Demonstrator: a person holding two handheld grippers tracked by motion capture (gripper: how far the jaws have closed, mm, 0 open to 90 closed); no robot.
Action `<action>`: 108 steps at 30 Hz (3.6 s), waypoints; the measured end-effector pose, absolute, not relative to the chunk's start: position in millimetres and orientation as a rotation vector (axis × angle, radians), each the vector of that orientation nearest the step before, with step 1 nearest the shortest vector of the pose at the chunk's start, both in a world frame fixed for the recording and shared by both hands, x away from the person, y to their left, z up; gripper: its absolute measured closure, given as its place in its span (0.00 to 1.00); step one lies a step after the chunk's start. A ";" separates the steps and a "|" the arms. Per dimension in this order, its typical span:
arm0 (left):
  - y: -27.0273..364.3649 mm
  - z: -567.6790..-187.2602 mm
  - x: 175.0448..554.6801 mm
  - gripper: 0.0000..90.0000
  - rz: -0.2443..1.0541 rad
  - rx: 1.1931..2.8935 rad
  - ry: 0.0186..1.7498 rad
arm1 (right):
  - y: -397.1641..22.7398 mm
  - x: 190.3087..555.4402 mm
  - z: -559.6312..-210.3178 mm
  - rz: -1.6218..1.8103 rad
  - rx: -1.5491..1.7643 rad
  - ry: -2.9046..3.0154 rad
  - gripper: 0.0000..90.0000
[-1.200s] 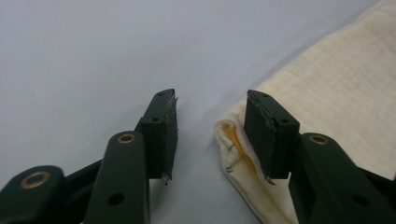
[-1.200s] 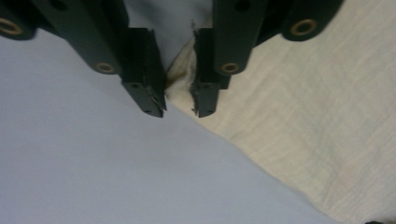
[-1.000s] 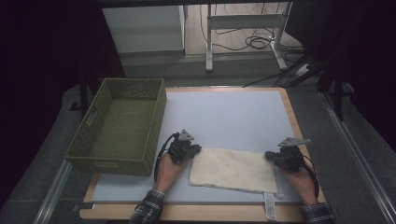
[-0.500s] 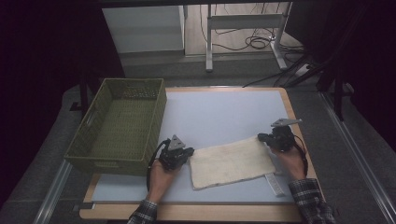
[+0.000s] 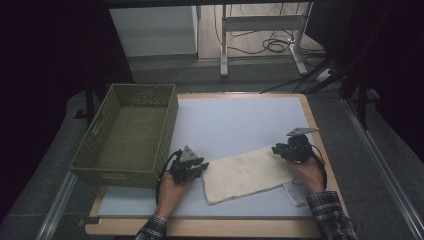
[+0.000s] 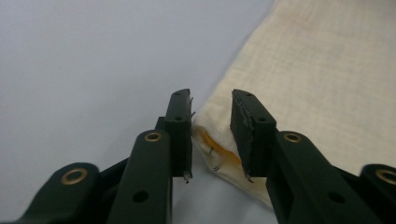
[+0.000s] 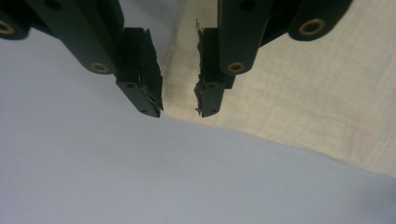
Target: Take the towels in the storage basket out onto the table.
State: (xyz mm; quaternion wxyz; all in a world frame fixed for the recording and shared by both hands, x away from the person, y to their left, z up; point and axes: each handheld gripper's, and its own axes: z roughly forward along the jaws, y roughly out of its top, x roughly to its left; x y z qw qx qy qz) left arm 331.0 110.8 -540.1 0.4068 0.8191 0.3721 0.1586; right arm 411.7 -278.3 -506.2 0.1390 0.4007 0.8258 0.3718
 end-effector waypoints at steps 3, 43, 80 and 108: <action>109.4 -543.7 334.7 0.69 0.422 2.102 0.975 | -280.6 406.9 -504.8 1.069 1.149 2.383 0.65; 114.3 -546.0 341.5 0.54 0.359 2.067 1.047 | -165.5 302.1 -511.4 1.097 0.764 2.695 0.54; 110.1 -545.0 337.2 0.82 0.364 2.073 1.029 | -82.4 270.5 -530.6 1.115 0.578 2.780 0.94; 63.7 -494.7 354.8 0.97 0.426 2.017 0.833 | -156.3 277.7 -490.3 1.311 0.657 2.583 0.95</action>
